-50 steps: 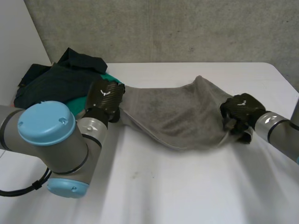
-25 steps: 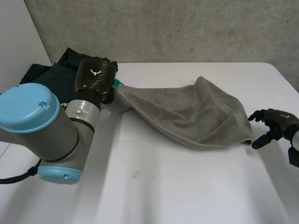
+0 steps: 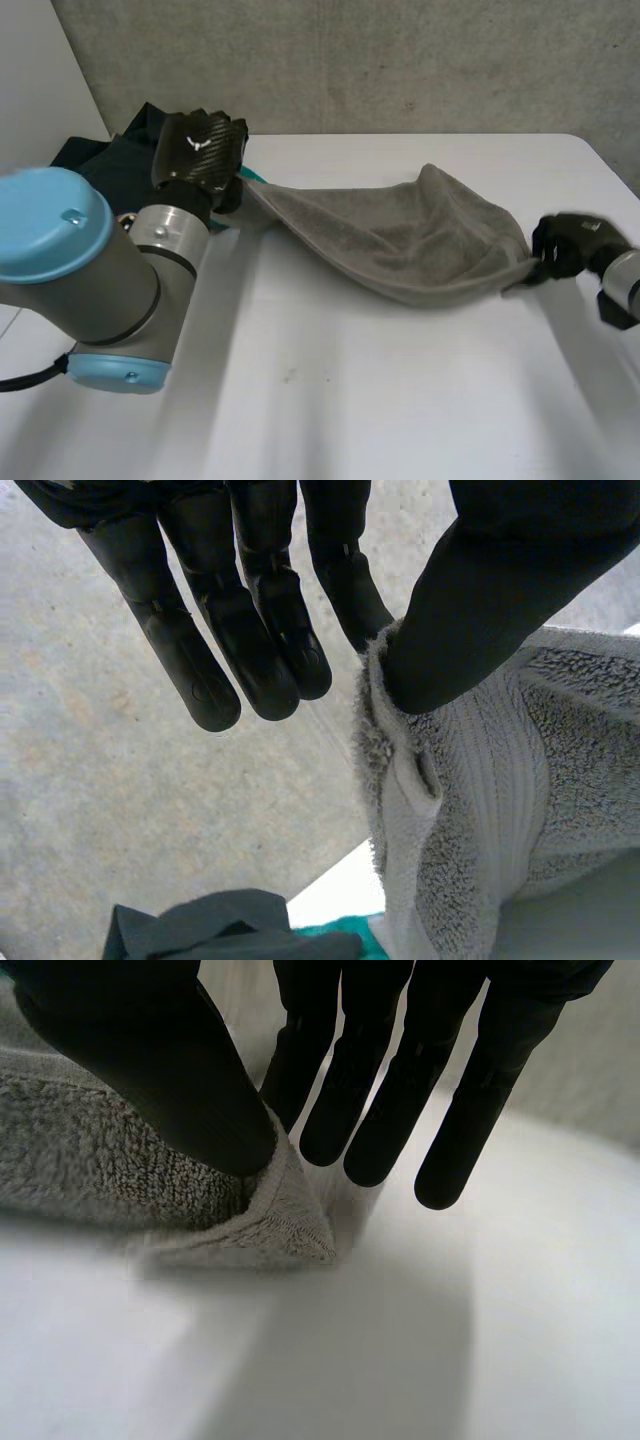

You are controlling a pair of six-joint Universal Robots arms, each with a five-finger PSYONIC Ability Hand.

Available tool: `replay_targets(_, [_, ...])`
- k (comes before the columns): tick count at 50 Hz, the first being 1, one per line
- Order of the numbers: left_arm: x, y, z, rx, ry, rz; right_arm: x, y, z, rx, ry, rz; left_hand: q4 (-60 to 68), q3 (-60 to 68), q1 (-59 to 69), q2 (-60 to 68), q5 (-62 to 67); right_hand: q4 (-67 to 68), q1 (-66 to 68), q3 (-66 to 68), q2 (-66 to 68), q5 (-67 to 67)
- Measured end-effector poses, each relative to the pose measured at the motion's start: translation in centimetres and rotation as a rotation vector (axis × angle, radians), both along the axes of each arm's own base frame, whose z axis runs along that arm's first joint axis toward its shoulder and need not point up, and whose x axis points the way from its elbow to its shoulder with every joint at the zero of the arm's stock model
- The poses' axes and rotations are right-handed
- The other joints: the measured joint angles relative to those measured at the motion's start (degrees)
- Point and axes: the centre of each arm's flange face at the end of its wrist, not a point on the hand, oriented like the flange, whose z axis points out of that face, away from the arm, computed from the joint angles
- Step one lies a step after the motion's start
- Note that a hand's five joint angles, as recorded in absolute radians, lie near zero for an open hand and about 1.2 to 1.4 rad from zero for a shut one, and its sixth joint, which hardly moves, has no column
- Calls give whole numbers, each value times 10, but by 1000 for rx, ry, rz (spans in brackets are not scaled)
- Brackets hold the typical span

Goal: Fold the laundry.

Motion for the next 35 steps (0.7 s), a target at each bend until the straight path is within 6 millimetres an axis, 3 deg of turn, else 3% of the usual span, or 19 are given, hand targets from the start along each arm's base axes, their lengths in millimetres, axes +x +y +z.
replay_targets(3, [5,8,16,-9,8,0,-6,0,43,-111,23,-12,0,0,0,0,0,0,0,0,0,0])
replay_targets(6, [13,19,34,-5,4,0,-22,8,102,-238,104,-38,0,0,0,0,0,1,0,1,0,0])
replay_targets(7, [14,21,36,-3,3,0,-24,9,107,-247,114,-41,0,0,0,0,0,1,0,1,0,0])
replay_targets(12, [29,44,52,63,-47,0,-50,39,169,-316,377,-71,0,0,0,0,0,1,0,1,0,0])
replay_targets(15, [36,56,53,117,-84,-2,-55,53,178,-294,530,-50,0,0,0,0,0,2,0,1,0,0])
replay_targets(22, [43,71,31,247,-181,-10,-53,69,165,-197,744,49,0,0,0,0,0,2,0,1,0,10])
replay_targets(25, [40,67,4,307,-248,-14,-46,65,142,-123,771,106,0,0,0,0,0,2,0,1,0,12])
replay_targets(28, [37,62,-9,327,-279,-16,-42,60,129,-90,775,124,0,0,0,0,0,2,0,1,0,13])
replay_targets(30, [29,49,-30,345,-327,-19,-36,47,104,-40,787,138,0,0,0,0,0,2,0,1,0,13])
replay_targets(32, [24,42,-38,342,-342,-20,-35,41,96,-29,795,136,0,0,0,0,0,2,0,1,0,14])
replay_targets(35, [7,14,-45,290,-355,-18,-32,17,80,-55,830,103,0,0,0,0,0,2,0,2,0,14])
